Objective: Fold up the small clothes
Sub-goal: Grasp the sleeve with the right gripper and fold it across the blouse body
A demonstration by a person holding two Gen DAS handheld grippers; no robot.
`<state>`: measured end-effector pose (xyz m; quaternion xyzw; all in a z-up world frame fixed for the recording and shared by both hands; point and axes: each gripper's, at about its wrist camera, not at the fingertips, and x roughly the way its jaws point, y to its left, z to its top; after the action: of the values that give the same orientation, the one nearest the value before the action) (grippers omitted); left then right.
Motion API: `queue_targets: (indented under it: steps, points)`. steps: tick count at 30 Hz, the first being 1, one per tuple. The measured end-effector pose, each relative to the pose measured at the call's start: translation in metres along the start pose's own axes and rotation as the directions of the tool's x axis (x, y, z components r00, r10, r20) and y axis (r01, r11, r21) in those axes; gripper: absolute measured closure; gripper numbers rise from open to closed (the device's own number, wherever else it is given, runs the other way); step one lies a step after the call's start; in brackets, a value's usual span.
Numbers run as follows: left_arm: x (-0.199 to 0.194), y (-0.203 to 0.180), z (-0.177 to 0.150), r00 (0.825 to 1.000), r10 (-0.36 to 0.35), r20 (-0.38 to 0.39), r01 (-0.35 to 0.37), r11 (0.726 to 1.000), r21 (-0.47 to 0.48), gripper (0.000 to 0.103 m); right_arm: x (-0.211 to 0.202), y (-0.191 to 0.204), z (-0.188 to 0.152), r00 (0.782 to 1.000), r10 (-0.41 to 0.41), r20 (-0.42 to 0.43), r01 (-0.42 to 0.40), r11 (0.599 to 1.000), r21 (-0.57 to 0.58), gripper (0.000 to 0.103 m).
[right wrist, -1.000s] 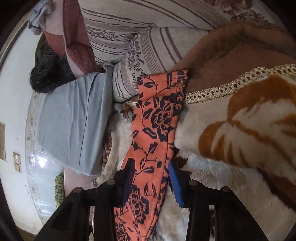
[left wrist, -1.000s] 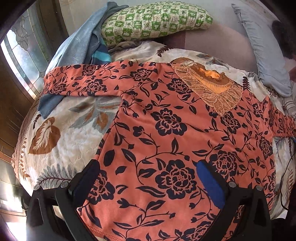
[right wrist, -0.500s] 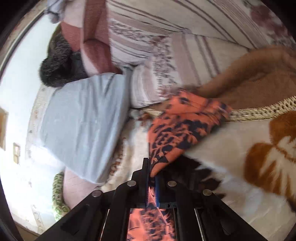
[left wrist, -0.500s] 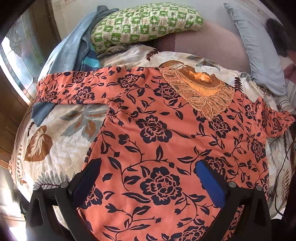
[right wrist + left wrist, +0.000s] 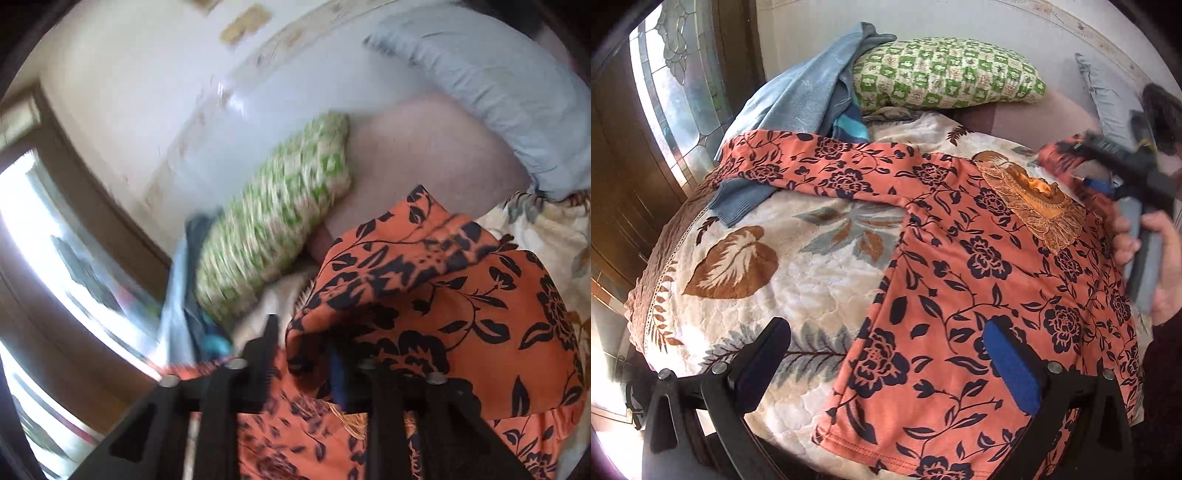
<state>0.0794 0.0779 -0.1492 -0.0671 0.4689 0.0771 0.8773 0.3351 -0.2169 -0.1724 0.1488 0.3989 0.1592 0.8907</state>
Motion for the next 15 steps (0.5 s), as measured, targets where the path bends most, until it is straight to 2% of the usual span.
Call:
queue_targets:
  steps: [1,2,3,4,5,6,9,11,12,15]
  points:
    - [-0.003,0.010,0.000,1.000,0.001,0.002,-0.001,1.000,-0.024,0.000,0.034,0.015,-0.021,0.993,-0.071,-0.092,0.063,0.994,-0.094,0.009]
    - [-0.007,0.019,-0.001,1.000,-0.003,0.009,0.004,0.999,-0.048,0.000,0.064,0.035,-0.041,0.973,-0.174,-0.148,0.140,0.966,-0.218,0.012]
    - [-0.012,0.027,-0.002,1.000,-0.010,0.019,0.011,0.998,-0.069,0.000,0.083,0.053,-0.061,0.946,-0.287,-0.151,0.222,0.912,-0.344,0.018]
    - [-0.016,0.034,-0.003,0.999,-0.013,0.031,0.016,0.996,-0.085,0.000,0.091,0.066,-0.076,0.927,-0.352,-0.133,0.262,0.858,-0.442,0.018]
    - [-0.019,0.040,-0.004,0.999,-0.012,0.043,0.016,0.995,-0.095,0.000,0.087,0.071,-0.090,0.923,-0.364,-0.124,0.260,0.828,-0.496,0.018]
    - [-0.022,0.044,-0.005,0.998,-0.011,0.057,0.016,0.995,-0.101,0.000,0.081,0.075,-0.093,0.931,-0.345,-0.118,0.240,0.825,-0.512,0.018]
    - [-0.021,0.049,-0.004,0.998,-0.016,0.060,0.023,0.994,-0.110,0.000,0.037,0.074,-0.082,0.961,-0.273,-0.038,0.222,0.849,-0.480,0.018]
    - [-0.017,0.046,0.000,0.998,-0.043,0.056,0.050,0.992,-0.117,0.000,-0.005,0.065,-0.074,0.980,-0.199,0.013,0.186,0.887,-0.423,0.017]
    - [-0.015,0.043,0.002,0.997,-0.052,0.060,0.058,0.992,-0.115,0.000,-0.028,0.056,-0.073,0.984,-0.179,0.028,0.175,0.903,-0.393,0.017]
    - [-0.002,0.023,0.019,0.996,-0.067,0.061,0.072,0.994,-0.081,0.000,-0.082,0.000,-0.069,0.980,-0.189,0.057,0.198,0.949,-0.245,0.017]
